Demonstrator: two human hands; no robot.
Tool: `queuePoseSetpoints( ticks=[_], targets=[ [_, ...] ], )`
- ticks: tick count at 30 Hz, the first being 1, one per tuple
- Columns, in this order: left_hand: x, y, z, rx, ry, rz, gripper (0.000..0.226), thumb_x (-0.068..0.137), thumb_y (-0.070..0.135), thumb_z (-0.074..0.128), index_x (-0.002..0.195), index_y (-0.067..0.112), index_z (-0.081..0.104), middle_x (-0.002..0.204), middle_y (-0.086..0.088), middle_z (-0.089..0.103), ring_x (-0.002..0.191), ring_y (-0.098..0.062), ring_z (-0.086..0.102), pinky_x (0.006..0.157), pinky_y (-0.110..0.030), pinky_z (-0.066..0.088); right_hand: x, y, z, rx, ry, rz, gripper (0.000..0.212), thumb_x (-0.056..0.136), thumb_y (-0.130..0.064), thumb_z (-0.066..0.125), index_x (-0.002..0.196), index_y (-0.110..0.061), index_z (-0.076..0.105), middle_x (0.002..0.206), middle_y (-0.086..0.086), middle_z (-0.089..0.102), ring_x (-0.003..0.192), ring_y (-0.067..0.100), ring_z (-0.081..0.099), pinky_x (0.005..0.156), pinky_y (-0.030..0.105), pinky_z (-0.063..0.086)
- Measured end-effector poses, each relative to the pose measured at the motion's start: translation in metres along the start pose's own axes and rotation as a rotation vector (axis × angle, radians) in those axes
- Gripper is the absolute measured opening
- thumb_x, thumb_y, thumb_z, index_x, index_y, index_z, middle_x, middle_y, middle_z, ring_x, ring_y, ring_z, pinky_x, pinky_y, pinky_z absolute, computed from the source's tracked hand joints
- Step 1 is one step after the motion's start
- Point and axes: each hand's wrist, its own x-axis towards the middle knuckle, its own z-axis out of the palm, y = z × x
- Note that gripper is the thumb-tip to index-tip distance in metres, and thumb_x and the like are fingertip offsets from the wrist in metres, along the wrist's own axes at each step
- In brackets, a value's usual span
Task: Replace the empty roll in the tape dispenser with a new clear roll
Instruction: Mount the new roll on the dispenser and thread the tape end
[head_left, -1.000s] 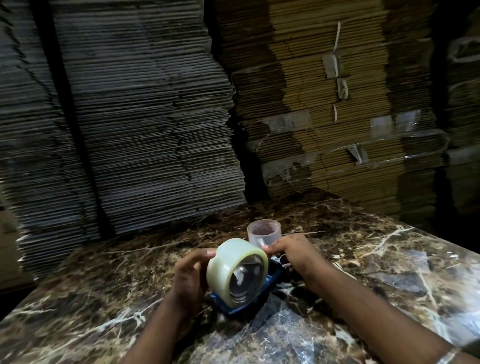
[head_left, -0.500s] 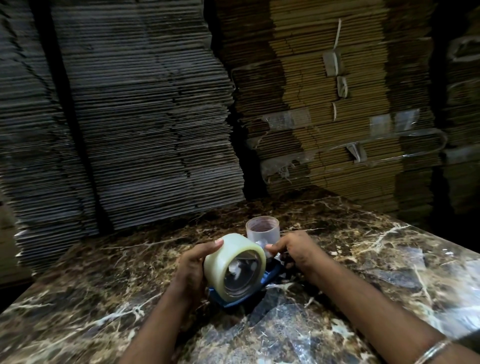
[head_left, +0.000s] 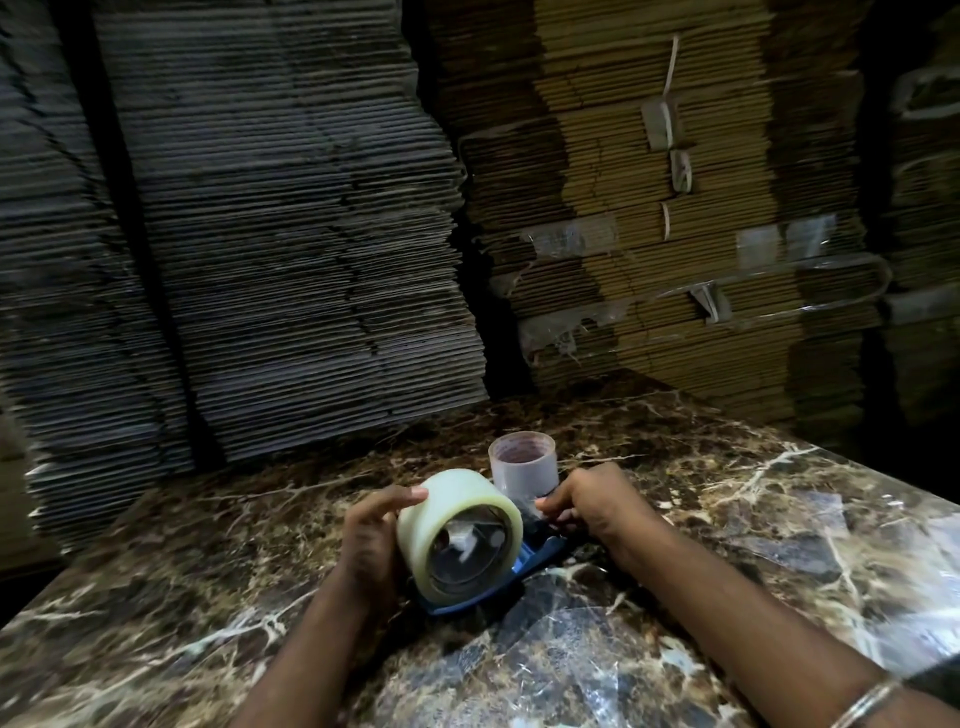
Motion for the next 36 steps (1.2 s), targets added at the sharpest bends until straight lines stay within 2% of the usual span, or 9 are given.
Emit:
queuePoseSetpoints(
  ticks=[2,4,9,13,16,21,28,34,36],
  targets=[
    [-0.0014,0.0013,0.0020,0.008,0.001,-0.002,0.063,0.045,0.021,0.069,0.100,-0.009,0.065,0.074,-0.023,0.064,0.058,-0.033,0.061,0.062,-0.031,0.047,0.0015,0.0013,-0.0001,-0.017,0.018,0.008,0.003,0.068,0.005,0.075,0.071,0.006,0.074,0.068,0.017,0.074,0.066,0.026,0.067,0.072,0.040,0.057],
    [-0.0028,0.0019,0.0043,0.021,-0.006,-0.003,0.050,0.055,0.023,0.066,0.095,-0.008,0.066,0.067,-0.022,0.067,0.052,-0.031,0.063,0.054,-0.028,0.051,0.0028,0.0026,-0.0004,-0.029,0.050,0.012,0.001,0.069,0.006,0.074,0.068,0.005,0.073,0.069,0.017,0.074,0.065,0.026,0.069,0.065,0.038,0.057],
    [-0.0038,0.0017,0.0050,0.060,0.009,-0.022,0.064,0.052,0.030,0.074,0.103,-0.008,0.067,0.082,-0.026,0.070,0.066,-0.034,0.066,0.070,-0.036,0.050,0.0032,0.0048,-0.0006,-0.045,0.070,0.017,0.011,0.064,0.002,0.076,0.074,0.005,0.074,0.073,0.016,0.077,0.072,0.030,0.076,0.075,0.046,0.063],
    [-0.0031,0.0013,0.0062,0.074,0.006,-0.006,0.052,0.058,0.028,0.068,0.097,-0.007,0.068,0.075,-0.024,0.070,0.059,-0.032,0.066,0.064,-0.032,0.051,0.0026,0.0050,-0.0010,-0.041,0.073,0.021,0.011,0.062,0.002,0.075,0.073,0.005,0.075,0.075,0.016,0.077,0.072,0.030,0.076,0.075,0.050,0.063],
    [-0.0032,0.0008,0.0077,0.057,-0.011,-0.005,0.043,0.065,0.028,0.060,0.090,-0.006,0.068,0.070,-0.023,0.070,0.055,-0.031,0.066,0.059,-0.029,0.052,0.0014,0.0052,-0.0015,-0.071,0.082,0.016,0.011,0.063,-0.002,0.079,0.073,0.002,0.075,0.076,0.015,0.077,0.073,0.028,0.076,0.075,0.048,0.063],
    [-0.0038,0.0006,0.0076,0.056,-0.006,-0.007,0.051,0.059,0.028,0.066,0.096,-0.007,0.066,0.073,-0.023,0.069,0.059,-0.032,0.066,0.061,-0.030,0.052,-0.0006,0.0050,-0.0033,-0.143,0.061,-0.005,0.014,0.065,-0.006,0.082,0.077,-0.001,0.076,0.077,0.012,0.078,0.076,0.026,0.076,0.076,0.045,0.063],
    [-0.0036,-0.0007,0.0073,0.020,-0.038,-0.016,0.039,0.067,0.027,0.058,0.089,-0.004,0.067,0.063,-0.020,0.069,0.050,-0.031,0.065,0.051,-0.028,0.054,-0.0021,0.0058,-0.0062,-0.120,0.040,-0.063,0.022,0.069,0.016,0.069,0.073,-0.005,0.074,0.067,0.013,0.073,0.062,0.023,0.070,0.059,0.030,0.057],
    [-0.0008,-0.0025,0.0054,0.008,-0.040,-0.014,0.037,0.066,0.027,0.058,0.082,-0.003,0.070,0.063,-0.020,0.068,0.050,-0.030,0.065,0.051,-0.028,0.053,0.0000,0.0086,-0.0058,-0.083,0.069,-0.072,0.010,0.080,0.006,0.064,0.082,0.006,0.073,0.072,0.018,0.069,0.061,0.025,0.067,0.061,0.036,0.060],
    [-0.0006,-0.0036,0.0040,0.009,-0.048,-0.015,0.036,0.066,0.029,0.059,0.075,-0.003,0.075,0.066,-0.021,0.069,0.053,-0.031,0.066,0.057,-0.029,0.053,-0.0009,0.0102,-0.0041,-0.127,0.074,-0.115,0.006,0.082,-0.006,0.073,0.082,0.000,0.074,0.076,0.014,0.072,0.064,0.022,0.070,0.061,0.034,0.060]
  ],
)
